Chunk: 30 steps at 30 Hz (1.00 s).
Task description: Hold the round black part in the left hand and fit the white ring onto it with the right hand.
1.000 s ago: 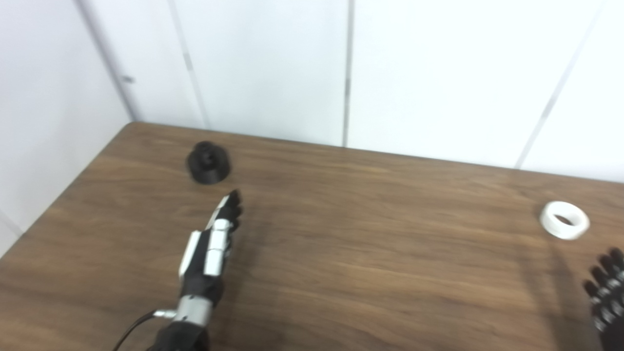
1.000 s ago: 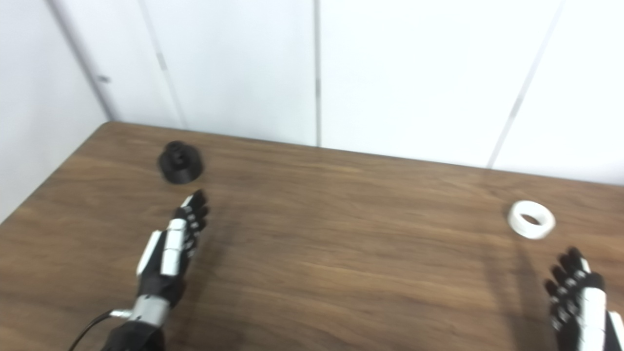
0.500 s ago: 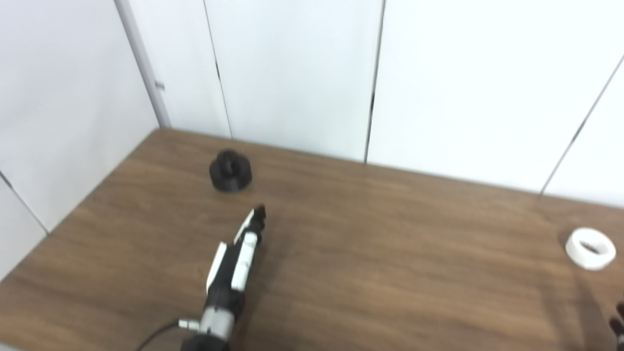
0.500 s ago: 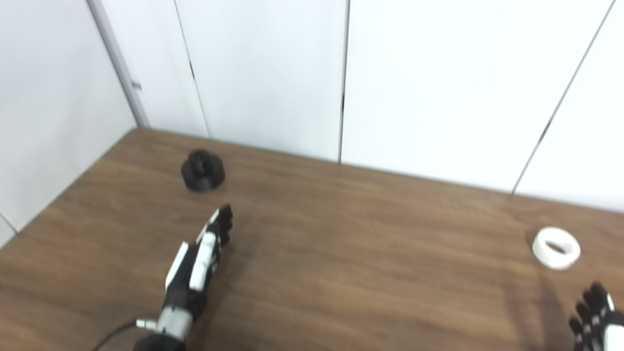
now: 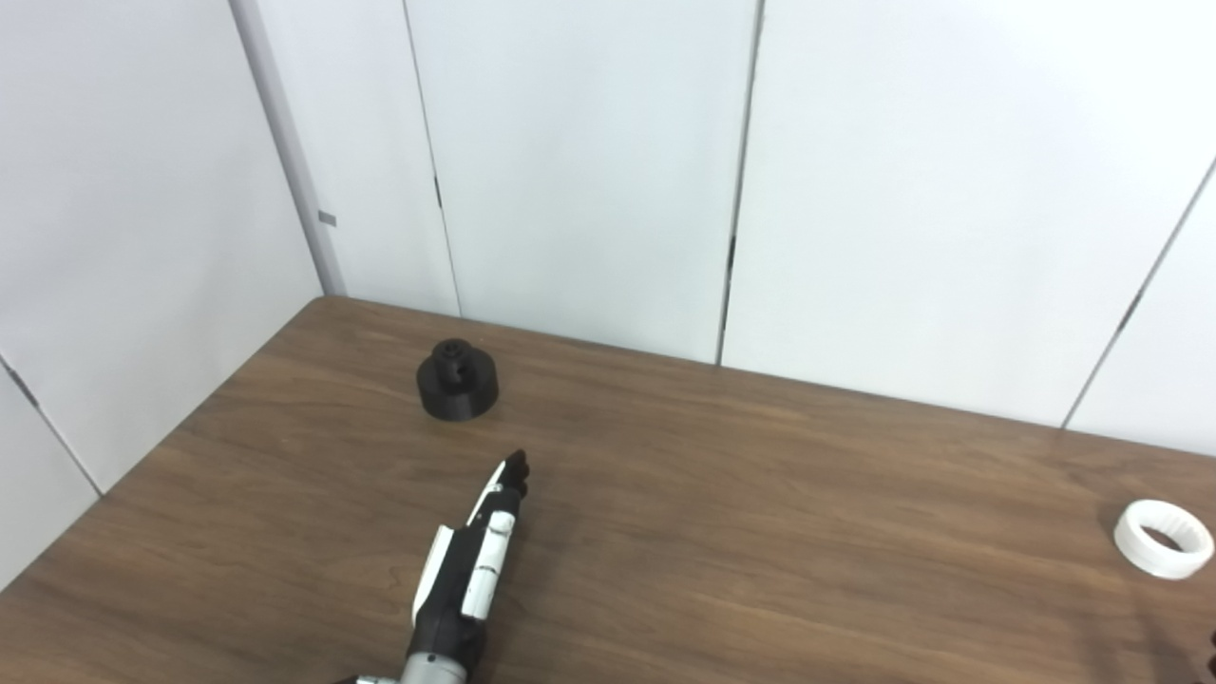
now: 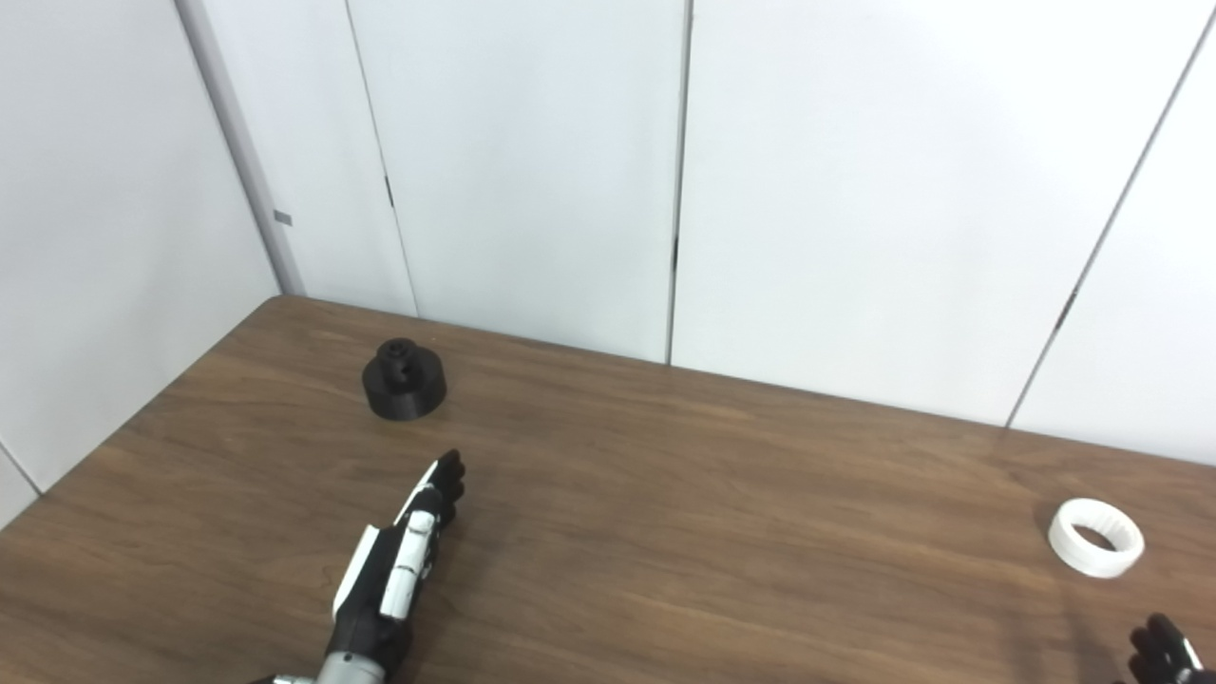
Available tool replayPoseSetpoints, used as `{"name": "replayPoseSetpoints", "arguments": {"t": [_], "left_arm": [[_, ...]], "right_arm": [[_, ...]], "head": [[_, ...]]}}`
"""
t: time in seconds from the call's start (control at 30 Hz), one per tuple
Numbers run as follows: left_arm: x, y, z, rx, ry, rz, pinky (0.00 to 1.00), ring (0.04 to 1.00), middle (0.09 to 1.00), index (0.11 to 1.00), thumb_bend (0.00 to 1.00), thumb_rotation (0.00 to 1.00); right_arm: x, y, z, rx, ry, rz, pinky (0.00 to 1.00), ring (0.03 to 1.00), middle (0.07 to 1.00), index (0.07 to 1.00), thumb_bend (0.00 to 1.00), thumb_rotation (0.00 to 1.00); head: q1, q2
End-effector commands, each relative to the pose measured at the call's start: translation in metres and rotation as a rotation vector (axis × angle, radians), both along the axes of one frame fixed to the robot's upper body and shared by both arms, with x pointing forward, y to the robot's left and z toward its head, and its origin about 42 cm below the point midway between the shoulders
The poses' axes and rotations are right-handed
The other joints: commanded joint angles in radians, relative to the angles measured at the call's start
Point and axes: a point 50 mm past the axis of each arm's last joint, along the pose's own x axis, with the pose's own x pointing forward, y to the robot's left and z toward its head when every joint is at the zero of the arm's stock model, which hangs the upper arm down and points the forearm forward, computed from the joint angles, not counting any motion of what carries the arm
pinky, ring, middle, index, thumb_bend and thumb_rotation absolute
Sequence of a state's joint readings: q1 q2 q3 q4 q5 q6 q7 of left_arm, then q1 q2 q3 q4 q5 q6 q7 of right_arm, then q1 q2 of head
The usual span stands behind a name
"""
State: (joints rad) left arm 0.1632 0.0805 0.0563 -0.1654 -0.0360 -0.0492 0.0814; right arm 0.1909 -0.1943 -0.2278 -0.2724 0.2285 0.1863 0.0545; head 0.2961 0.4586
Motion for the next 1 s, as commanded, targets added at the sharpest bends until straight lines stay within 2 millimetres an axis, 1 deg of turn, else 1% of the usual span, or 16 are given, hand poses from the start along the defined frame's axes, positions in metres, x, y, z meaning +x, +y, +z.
{"name": "replayPoseSetpoints", "arguments": {"t": [0.0,0.1,0.17,0.2,0.27,0.3,0.37,0.4,0.47,0.5,0.57,0.6,0.63,0.7,0.83,0.97], "left_arm": [[0.001,-0.012,0.003,-0.020,-0.039,0.010,1.00,0.973,0.970,0.970,0.56,1.00],[0.002,-0.013,0.003,0.001,-0.047,0.009,1.00,0.968,0.968,0.973,0.52,1.00],[0.003,-0.014,0.003,0.017,-0.036,0.006,0.98,0.963,0.966,0.968,0.51,0.99],[0.003,-0.014,0.003,0.034,-0.024,0.003,0.98,0.967,0.967,0.971,0.54,0.94],[0.004,-0.015,0.006,0.076,-0.007,0.002,0.98,0.974,0.973,0.977,0.57,0.89],[0.004,-0.015,0.009,0.126,-0.001,0.008,0.96,0.971,0.974,0.983,0.60,0.83],[0.005,-0.015,0.016,0.239,-0.002,0.030,0.92,0.956,0.966,0.980,0.61,0.76],[0.006,-0.015,0.020,0.271,-0.008,0.046,0.91,0.950,0.963,0.976,0.64,0.69],[0.009,-0.014,0.027,0.314,-0.024,0.088,0.94,0.959,0.962,0.967,0.71,0.57],[0.011,-0.012,0.031,0.346,-0.031,0.115,0.95,0.953,0.950,0.956,0.79,0.50],[0.016,-0.006,0.037,0.462,-0.038,0.181,0.89,0.919,0.926,0.940,0.87,0.45],[0.018,-0.001,0.041,0.530,-0.043,0.219,0.87,0.925,0.937,0.938,0.90,0.43],[0.021,0.004,0.045,0.596,-0.053,0.259,0.93,0.941,0.946,0.933,0.91,0.42],[0.025,0.014,0.051,0.701,-0.074,0.326,0.98,0.965,0.938,0.925,0.92,0.42],[0.037,0.040,0.066,0.834,-0.068,0.427,1.00,0.981,0.944,0.921,0.93,0.47],[0.048,0.064,0.076,0.887,-0.047,0.474,1.00,0.992,0.949,0.918,0.96,0.47]], "right_arm": [[0.008,-0.003,0.017,-0.027,-0.092,0.017,0.86,0.954,0.943,0.936,0.47,1.00],[0.008,-0.004,0.016,-0.023,-0.092,0.013,0.83,0.940,0.931,0.924,0.48,1.00],[0.008,-0.006,0.015,-0.018,-0.088,0.012,0.83,0.936,0.929,0.919,0.49,1.00],[0.008,-0.007,0.015,-0.018,-0.086,0.011,0.83,0.938,0.930,0.918,0.49,1.00],[0.008,-0.010,0.015,-0.021,-0.084,0.011,0.82,0.936,0.929,0.915,0.49,1.00],[0.008,-0.011,0.015,-0.023,-0.083,0.010,0.82,0.937,0.928,0.912,0.50,1.00],[0.009,-0.012,0.016,-0.028,-0.082,0.007,0.81,0.930,0.923,0.904,0.49,1.00],[0.008,-0.013,0.016,-0.028,-0.080,0.006,0.80,0.926,0.919,0.900,0.49,1.00],[0.008,-0.013,0.016,-0.028,-0.077,0.006,0.80,0.922,0.912,0.895,0.49,1.00],[0.008,-0.014,0.016,-0.028,-0.076,0.006,0.79,0.920,0.906,0.890,0.50,1.00],[0.008,-0.014,0.017,-0.028,-0.076,0.006,0.79,0.919,0.903,0.887,0.50,1.00],[0.008,-0.014,0.017,-0.030,-0.075,0.006,0.78,0.920,0.902,0.884,0.50,1.00],[0.008,-0.014,0.017,-0.031,-0.074,0.007,0.77,0.918,0.899,0.879,0.50,1.00],[0.007,-0.014,0.018,-0.042,-0.071,0.009,0.76,0.917,0.895,0.875,0.48,1.00],[0.007,-0.013,0.018,-0.051,-0.074,0.018,0.73,0.907,0.895,0.874,0.46,1.00],[0.007,-0.012,0.017,-0.047,-0.077,0.019,0.69,0.885,0.888,0.865,0.46,1.00]], "head": [[0.001,0.002],[0.007,0.007],[0.013,0.007],[0.017,0.008],[0.023,0.011],[0.025,0.012],[0.025,0.014],[0.026,0.014],[0.033,0.014],[0.035,0.016],[0.039,0.016],[0.042,0.018],[0.044,0.018],[0.045,0.020],[0.041,0.022],[0.031,0.026]]}}
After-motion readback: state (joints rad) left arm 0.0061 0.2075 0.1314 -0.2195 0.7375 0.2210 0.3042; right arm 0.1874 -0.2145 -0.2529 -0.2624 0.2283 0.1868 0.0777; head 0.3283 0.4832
